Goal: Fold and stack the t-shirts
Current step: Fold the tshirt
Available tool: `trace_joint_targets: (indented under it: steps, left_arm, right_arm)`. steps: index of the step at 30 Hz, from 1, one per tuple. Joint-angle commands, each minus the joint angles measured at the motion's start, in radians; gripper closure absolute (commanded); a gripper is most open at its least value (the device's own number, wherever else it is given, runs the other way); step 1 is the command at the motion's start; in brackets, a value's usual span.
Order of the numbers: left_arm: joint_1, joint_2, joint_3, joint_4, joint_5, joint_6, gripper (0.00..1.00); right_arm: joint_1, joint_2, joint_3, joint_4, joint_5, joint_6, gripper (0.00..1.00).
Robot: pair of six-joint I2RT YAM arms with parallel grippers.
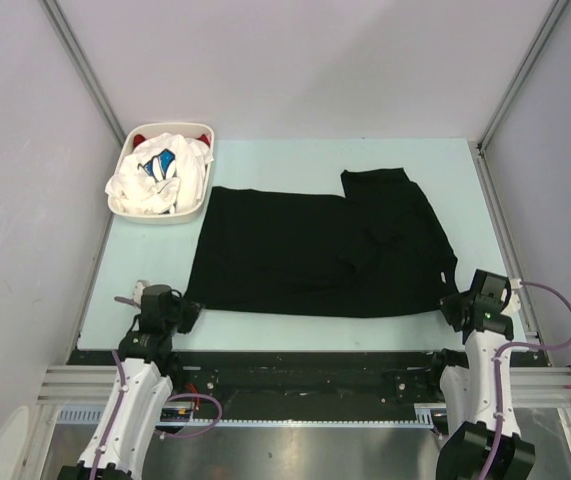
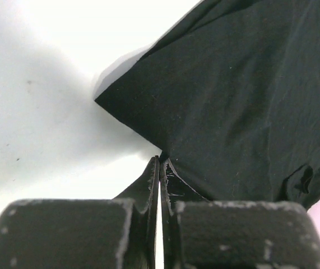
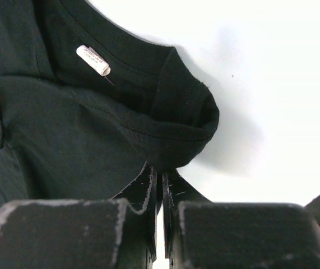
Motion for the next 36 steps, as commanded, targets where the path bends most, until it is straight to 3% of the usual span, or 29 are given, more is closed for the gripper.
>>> trace_joint_targets:
  steps: [1, 2, 3, 4, 5, 6, 8, 12, 15, 20, 24, 26, 31, 36]
  left_arm:
    - [0.01, -0.008, -0.002, -0.08, -0.026, -0.016, 0.94]
    - [0.01, -0.006, -0.001, -0.071, -0.013, -0.016, 0.69]
    - [0.01, -0.006, 0.004, -0.054, -0.01, -0.01, 0.54]
    - [0.01, -0.003, 0.025, -0.052, -0.01, -0.002, 0.4]
    - [0.01, 0.007, 0.042, -0.055, -0.016, 0.004, 0.11]
    - [0.01, 0.016, 0.059, -0.06, -0.016, 0.012, 0.01]
    - [0.008, 0.038, 0.119, -0.07, -0.006, 0.026, 0.0]
    - [0.01, 0.081, 0.214, -0.081, 0.002, 0.043, 0.0]
    - [0.01, 0.11, 0.268, -0.014, 0.002, 0.056, 0.0]
    - [0.01, 0.334, 0.348, 0.121, 0.035, 0.118, 0.0]
    - [0.01, 0.489, 0.398, 0.265, 0.079, 0.18, 0.0]
    - [0.01, 0.561, 0.426, 0.288, 0.092, 0.202, 0.0]
    - [0.008, 0.655, 0.447, 0.353, 0.112, 0.221, 0.0]
    - [0.007, 0.694, 0.42, 0.414, 0.126, 0.222, 0.0]
  right_arm:
    - [-0.008, -0.03, 0.011, -0.087, 0.047, 0.01, 0.95]
    - [-0.008, -0.03, 0.013, -0.081, 0.041, 0.006, 0.85]
    - [-0.008, -0.027, 0.014, -0.073, 0.036, -0.001, 0.59]
    - [-0.008, -0.025, 0.017, -0.064, 0.031, -0.008, 0.47]
    - [-0.008, -0.021, 0.024, -0.056, 0.03, -0.014, 0.33]
    - [-0.008, -0.009, 0.048, -0.058, 0.031, -0.027, 0.27]
    - [0.001, 0.004, 0.062, -0.05, 0.031, -0.04, 0.08]
    - [0.087, 0.028, 0.166, -0.045, 0.152, -0.066, 0.0]
    - [0.16, 0.126, 0.246, 0.034, 0.143, -0.096, 0.0]
    - [0.378, 0.458, 0.476, 0.111, 0.203, -0.211, 0.0]
    - [0.435, 0.649, 0.553, 0.223, 0.069, -0.316, 0.0]
    - [0.449, 0.767, 0.592, 0.252, 0.004, -0.392, 0.03]
    - [0.526, 0.965, 0.761, 0.206, 0.06, -0.507, 0.11]
    - [0.549, 1.031, 0.784, 0.269, 0.047, -0.472, 0.31]
